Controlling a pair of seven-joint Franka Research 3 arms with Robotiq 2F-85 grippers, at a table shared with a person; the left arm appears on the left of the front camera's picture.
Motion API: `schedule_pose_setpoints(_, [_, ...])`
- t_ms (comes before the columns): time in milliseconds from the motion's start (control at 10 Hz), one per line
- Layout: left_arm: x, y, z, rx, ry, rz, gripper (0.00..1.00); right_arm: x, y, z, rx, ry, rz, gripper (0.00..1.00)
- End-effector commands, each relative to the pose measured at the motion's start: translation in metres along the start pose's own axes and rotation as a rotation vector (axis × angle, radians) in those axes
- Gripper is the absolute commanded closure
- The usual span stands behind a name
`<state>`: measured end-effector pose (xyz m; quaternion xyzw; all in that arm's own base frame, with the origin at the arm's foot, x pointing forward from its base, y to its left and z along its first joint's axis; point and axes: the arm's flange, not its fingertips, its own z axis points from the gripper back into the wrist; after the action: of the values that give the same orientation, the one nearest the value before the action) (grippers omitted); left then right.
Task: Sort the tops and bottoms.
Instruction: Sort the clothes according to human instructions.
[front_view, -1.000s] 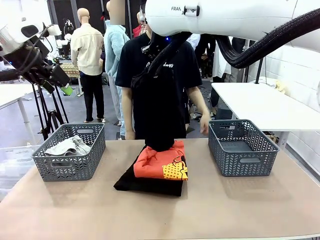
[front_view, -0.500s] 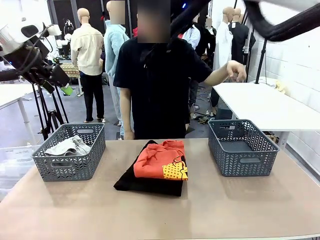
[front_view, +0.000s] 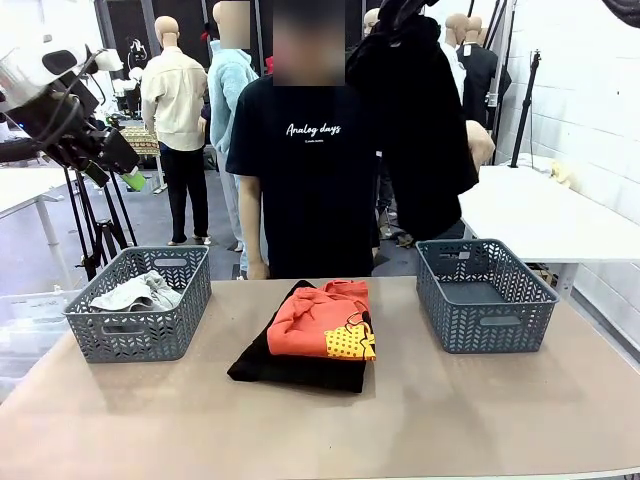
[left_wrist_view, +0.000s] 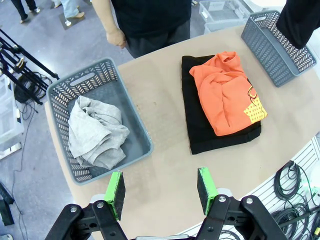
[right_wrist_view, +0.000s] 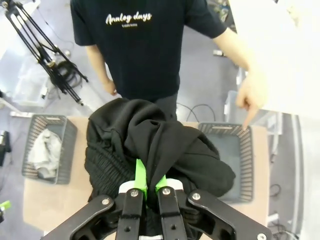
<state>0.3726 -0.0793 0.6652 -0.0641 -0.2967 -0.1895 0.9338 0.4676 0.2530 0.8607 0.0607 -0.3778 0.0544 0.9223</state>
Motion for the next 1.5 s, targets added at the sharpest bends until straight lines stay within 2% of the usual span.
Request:
schedule_pose_setpoints(0, [0.0, 0.0, 0.001, 0.004, -0.004, 0.008, 0.24, -0.009, 0.005, -0.008, 0.034, -0.02, -0.028, 1.0])
schedule_pose_setpoints(300, [0.0, 0.0, 0.001, 0.004, -0.004, 0.008, 0.24, -0.018, 0.038, -0.027, 0.077, 0.038, 0.065, 1.0])
schedule_pose_setpoints(600, [0.0, 0.0, 0.001, 0.004, -0.004, 0.008, 0.24, -0.027, 0.058, -0.04, 0.16, 0.095, 0.101, 1.0])
schedule_pose_setpoints(800, [0.0, 0.0, 0.001, 0.004, -0.004, 0.008, 0.24, -0.024, 0.058, -0.043, 0.099, 0.078, 0.095, 1.0])
schedule_pose_setpoints(900, [0.0, 0.0, 0.001, 0.004, -0.004, 0.008, 0.24, -0.032, 0.066, -0.043, 0.137, 0.106, 0.089, 1.0])
schedule_pose_setpoints(1400, [0.0, 0.0, 0.001, 0.004, -0.004, 0.008, 0.24, -0.032, 0.065, -0.045, 0.131, 0.108, 0.092, 1.0])
